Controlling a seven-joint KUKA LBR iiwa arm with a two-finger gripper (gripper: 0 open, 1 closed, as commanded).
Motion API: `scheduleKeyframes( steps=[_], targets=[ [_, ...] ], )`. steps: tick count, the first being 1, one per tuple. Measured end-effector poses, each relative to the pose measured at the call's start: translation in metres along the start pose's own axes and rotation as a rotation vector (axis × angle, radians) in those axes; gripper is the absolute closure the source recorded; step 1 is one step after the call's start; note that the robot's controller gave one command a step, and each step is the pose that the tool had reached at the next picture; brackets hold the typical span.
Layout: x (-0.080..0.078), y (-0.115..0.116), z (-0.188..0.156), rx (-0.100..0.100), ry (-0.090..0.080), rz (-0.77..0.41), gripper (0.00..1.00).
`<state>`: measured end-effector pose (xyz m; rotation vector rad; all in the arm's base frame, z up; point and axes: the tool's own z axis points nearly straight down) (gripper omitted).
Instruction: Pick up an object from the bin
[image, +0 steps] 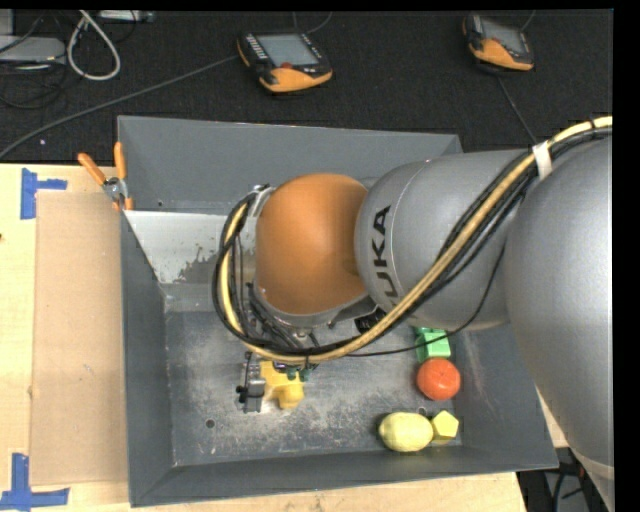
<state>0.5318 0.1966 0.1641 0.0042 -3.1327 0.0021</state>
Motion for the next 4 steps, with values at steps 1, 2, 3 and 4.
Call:
scheduleKeyframes(
  steps=[1, 2, 3, 4],
  targets=[
    [-0.002, -0.001, -0.004, -0.001, -0.007, 0.004, 0.0],
    [-0.003, -0.009, 0.002, -0.001, -0.005, 0.105, 0.0],
    [0.008, -0.006, -0.016, -0.001, -0.006, 0.032, 0.0],
    [0.005, -0.017, -0.01, 0.0, -0.002, 0.131, 0.0]
  ],
)
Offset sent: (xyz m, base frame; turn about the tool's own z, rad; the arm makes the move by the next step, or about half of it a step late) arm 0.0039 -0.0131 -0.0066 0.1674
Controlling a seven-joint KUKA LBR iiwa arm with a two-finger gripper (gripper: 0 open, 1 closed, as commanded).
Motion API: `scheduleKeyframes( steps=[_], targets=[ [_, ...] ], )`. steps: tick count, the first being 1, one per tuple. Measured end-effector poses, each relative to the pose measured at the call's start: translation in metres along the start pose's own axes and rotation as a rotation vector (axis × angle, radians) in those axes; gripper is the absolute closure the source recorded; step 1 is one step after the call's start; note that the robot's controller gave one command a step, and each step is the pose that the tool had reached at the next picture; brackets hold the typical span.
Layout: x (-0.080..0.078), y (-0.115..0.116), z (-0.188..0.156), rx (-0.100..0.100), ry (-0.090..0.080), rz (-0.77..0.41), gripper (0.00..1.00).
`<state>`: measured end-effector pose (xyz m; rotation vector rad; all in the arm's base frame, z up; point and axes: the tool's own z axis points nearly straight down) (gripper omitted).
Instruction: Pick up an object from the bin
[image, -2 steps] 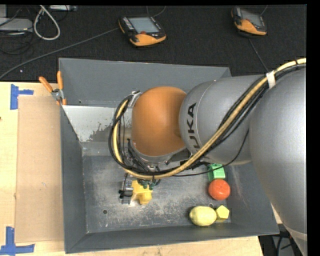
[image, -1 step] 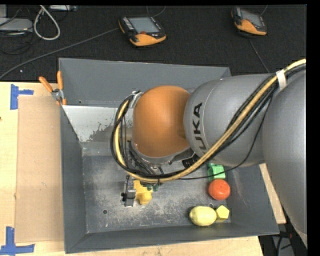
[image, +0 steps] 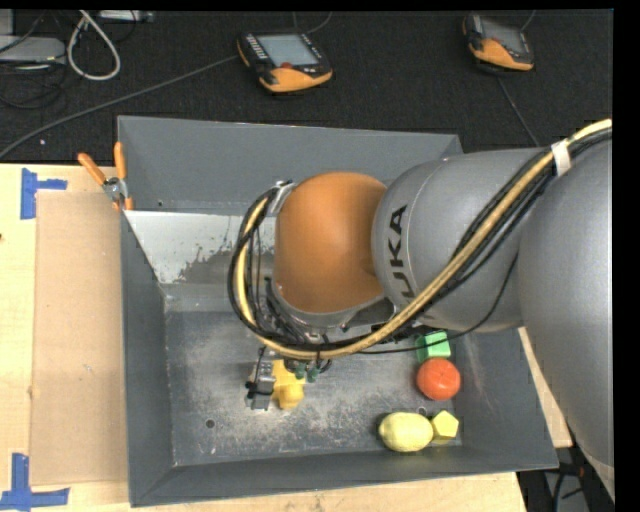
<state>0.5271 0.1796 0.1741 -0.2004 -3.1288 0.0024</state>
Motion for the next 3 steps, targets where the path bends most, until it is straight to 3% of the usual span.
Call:
scheduleKeyframes(
  steps=[1, 2, 3],
  targets=[
    [0.007, 0.017, -0.033, -0.002, -0.004, -0.025, 0.0],
    [0.029, 0.005, -0.018, -0.001, -0.001, 0.051, 0.0],
    [0.03, 0.022, -0.063, -0.003, -0.005, 0.027, 0.0]
  ],
)
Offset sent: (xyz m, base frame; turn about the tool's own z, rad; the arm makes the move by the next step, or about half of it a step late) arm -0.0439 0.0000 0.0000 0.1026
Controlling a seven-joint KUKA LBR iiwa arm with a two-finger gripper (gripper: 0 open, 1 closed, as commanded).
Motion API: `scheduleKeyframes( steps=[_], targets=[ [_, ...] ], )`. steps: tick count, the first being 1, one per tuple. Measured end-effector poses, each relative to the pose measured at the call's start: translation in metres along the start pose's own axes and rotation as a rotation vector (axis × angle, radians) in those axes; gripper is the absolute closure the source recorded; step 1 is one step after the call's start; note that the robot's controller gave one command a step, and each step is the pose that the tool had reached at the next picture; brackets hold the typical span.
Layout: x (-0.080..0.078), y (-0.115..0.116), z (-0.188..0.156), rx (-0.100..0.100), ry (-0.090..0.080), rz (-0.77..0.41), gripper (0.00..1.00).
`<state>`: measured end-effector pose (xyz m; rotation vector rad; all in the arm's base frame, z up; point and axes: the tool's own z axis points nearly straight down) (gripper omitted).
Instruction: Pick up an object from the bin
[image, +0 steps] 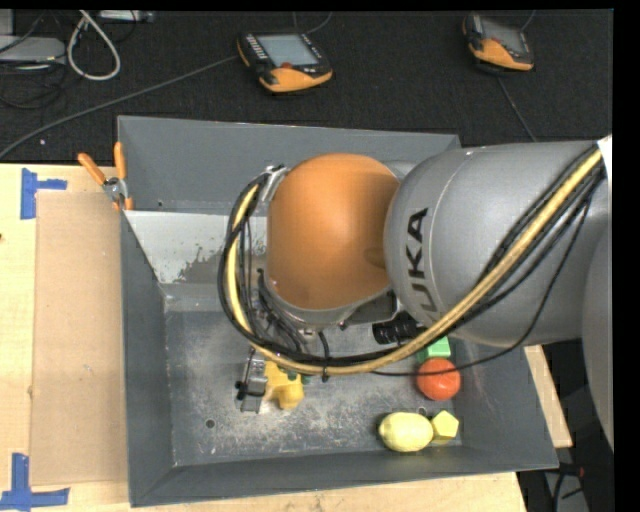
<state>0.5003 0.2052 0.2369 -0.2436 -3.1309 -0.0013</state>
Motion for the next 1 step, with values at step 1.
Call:
scheduleKeyframes(
  steps=[1],
  targets=[
    [0.0014, -0.0061, 0.0385, 0.0, 0.0, 0.073, 0.0]
  ],
)
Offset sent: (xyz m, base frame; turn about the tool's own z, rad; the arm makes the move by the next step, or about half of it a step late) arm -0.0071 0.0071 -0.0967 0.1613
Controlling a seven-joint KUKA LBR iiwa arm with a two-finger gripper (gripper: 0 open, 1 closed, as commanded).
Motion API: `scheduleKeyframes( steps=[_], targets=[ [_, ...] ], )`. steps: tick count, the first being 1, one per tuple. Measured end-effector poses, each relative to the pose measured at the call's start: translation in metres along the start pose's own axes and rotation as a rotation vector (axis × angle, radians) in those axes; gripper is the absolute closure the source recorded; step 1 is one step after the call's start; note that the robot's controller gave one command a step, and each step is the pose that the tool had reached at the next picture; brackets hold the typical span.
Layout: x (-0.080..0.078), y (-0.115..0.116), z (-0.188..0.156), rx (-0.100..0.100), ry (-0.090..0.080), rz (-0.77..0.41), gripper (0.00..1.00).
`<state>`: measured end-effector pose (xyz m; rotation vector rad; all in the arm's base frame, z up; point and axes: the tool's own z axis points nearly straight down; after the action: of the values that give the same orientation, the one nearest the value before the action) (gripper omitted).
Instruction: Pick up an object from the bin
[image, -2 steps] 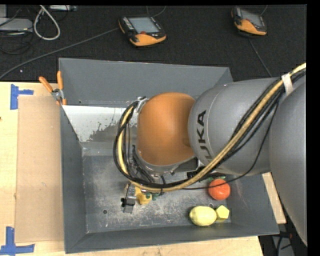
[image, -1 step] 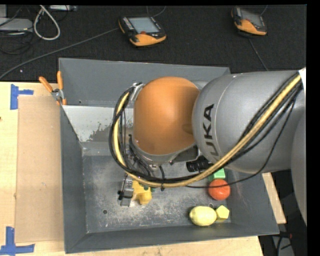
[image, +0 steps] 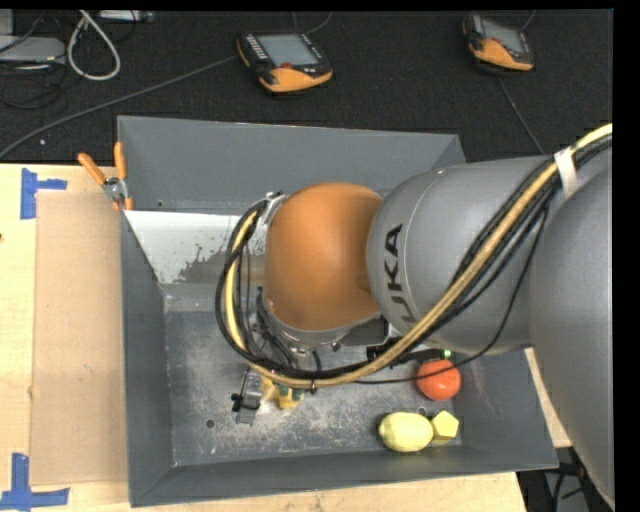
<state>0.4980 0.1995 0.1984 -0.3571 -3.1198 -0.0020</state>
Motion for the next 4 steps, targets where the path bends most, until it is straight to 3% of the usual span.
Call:
scheduleKeyframes(
  steps=[1, 2, 3, 4],
  targets=[
    [0.007, 0.01, 0.06, -0.003, -0.003, 0.089, 0.0],
    [-0.004, -0.001, 0.036, 0.003, 0.003, 0.172, 0.0],
    [-0.002, -0.005, 0.03, 0.002, 0.001, 0.175, 0.0],
    [-0.02, 0.007, 0.025, 0.002, 0.002, 0.33, 0.0]
  ],
)
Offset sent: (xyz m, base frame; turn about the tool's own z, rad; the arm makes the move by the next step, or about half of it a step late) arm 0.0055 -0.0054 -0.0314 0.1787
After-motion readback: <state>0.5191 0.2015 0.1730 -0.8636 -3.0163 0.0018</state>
